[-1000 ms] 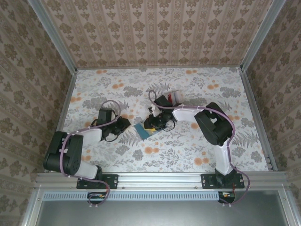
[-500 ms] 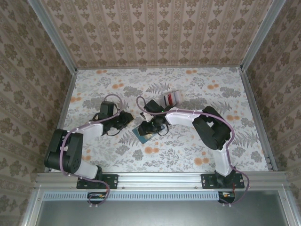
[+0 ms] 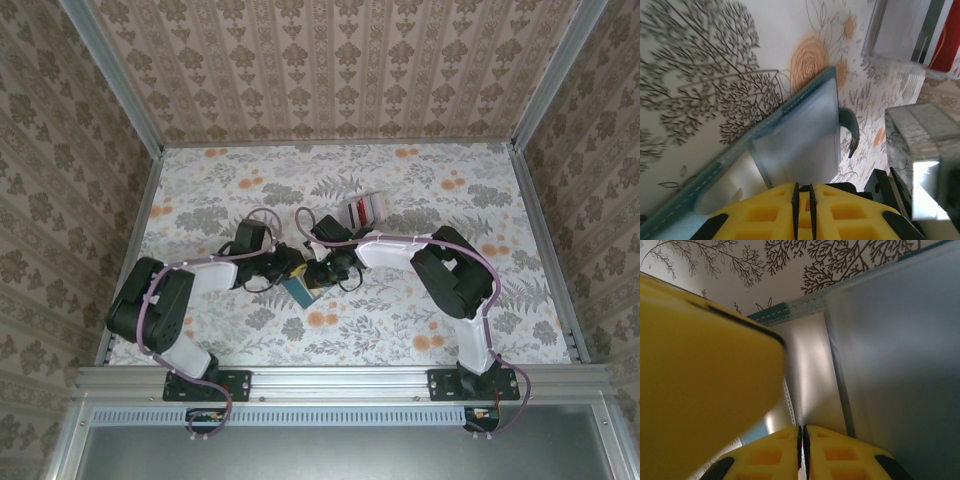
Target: Put the credit cards into the card holder
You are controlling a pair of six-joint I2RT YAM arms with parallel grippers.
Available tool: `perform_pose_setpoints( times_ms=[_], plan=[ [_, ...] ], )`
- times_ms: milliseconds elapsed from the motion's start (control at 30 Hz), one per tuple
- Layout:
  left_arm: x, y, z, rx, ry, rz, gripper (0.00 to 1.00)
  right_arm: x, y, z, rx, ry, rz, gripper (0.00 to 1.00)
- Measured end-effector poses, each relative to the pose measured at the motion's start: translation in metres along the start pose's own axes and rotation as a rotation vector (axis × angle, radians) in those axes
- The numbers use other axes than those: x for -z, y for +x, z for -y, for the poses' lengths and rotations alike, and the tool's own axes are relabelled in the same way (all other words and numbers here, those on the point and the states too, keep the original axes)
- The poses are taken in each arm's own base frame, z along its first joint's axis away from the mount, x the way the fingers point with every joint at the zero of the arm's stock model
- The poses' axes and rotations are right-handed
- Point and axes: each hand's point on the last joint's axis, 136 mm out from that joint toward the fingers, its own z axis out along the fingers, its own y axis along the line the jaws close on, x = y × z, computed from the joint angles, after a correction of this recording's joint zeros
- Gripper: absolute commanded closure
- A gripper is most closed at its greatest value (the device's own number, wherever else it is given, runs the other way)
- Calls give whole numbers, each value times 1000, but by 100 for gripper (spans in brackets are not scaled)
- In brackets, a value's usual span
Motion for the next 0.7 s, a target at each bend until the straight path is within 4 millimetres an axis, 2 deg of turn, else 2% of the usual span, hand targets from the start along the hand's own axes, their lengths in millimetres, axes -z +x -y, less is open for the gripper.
perform_pose_setpoints(
  times_ms=[200,300,400,567,700],
  plan=[
    [-15,-1,-18,45,-51,-33,83,2,-2,-6,1,-22,18,62],
    [-16,0,-14,24,-83,-47,82,3,-1,-8,4,-27,30,59],
    [-14,4,-14,-7,-115,-56,82,4,-1,-8,1,-29,38,59],
    [2,8,-20,-16,-161,-43,82,5,-3,-6,-28,-43,46,60],
    [14,12,-23,-26,-177,-27,82,5,-4,-3,-59,-56,51,67]
  ],
)
